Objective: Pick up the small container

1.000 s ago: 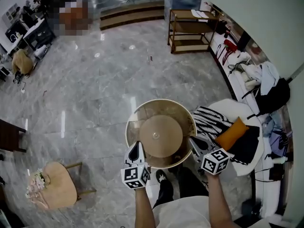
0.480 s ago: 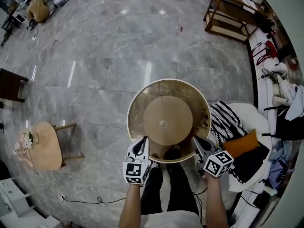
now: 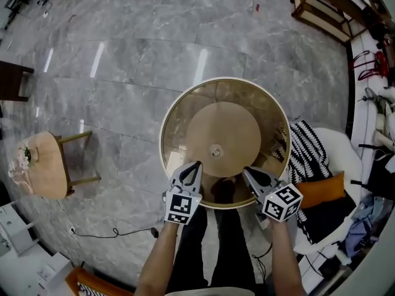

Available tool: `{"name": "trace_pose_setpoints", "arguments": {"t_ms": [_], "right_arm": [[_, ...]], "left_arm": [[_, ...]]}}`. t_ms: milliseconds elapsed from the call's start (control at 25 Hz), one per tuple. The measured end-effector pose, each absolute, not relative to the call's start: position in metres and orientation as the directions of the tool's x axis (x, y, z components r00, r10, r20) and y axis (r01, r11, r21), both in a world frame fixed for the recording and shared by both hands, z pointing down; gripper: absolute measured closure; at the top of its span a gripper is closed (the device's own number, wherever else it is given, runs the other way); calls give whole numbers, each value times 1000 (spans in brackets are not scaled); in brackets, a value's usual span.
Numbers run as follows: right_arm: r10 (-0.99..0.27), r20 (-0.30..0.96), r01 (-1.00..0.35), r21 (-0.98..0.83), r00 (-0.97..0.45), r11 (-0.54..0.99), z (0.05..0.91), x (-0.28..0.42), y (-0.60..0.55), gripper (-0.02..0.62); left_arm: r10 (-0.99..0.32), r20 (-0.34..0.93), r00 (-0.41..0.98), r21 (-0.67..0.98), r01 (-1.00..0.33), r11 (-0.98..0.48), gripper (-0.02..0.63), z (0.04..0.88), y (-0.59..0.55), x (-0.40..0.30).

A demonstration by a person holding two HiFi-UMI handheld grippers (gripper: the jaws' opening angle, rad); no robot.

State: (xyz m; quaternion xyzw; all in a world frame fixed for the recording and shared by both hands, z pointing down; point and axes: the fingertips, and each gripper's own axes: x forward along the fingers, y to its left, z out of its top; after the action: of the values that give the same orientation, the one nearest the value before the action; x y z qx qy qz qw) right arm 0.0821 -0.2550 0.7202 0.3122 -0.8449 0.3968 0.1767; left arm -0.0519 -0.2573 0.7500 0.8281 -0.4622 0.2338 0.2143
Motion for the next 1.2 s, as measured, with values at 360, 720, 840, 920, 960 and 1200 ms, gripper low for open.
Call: {"name": "trace_pose_setpoints", "arguments": {"t_ms": [360,720,840,920,960,1200], "right_arm": [[-277,589,-607,-487,-759,628,799,52,-291,526],[-245,602,-621,-562,-760,546,855,59,-310,526],[-170,635,-594,-547,-754,590,870,47,-320,526],[-125,638,-568,-557,-759,605,873,39,-327,526],[-104,635,-554,-569,-766,608,873,35,-328,526],[-40,636,-520,-592,-771,616,881,26,-324,526]], "left_arm": [[-637,598,486,133,-844,-520,600,831,-266,-50],[-664,549,507,243,-857,-454,597,872,-259,-55],[-619,583,527,210,-833,-511,465,891,-249,-47],[-586,607,538,176,-809,-561,394,903,-247,-37],[-576,611,543,165,-799,-578,383,906,-248,-33],[-569,584,579,134,-760,-636,327,909,-260,-13]]}}
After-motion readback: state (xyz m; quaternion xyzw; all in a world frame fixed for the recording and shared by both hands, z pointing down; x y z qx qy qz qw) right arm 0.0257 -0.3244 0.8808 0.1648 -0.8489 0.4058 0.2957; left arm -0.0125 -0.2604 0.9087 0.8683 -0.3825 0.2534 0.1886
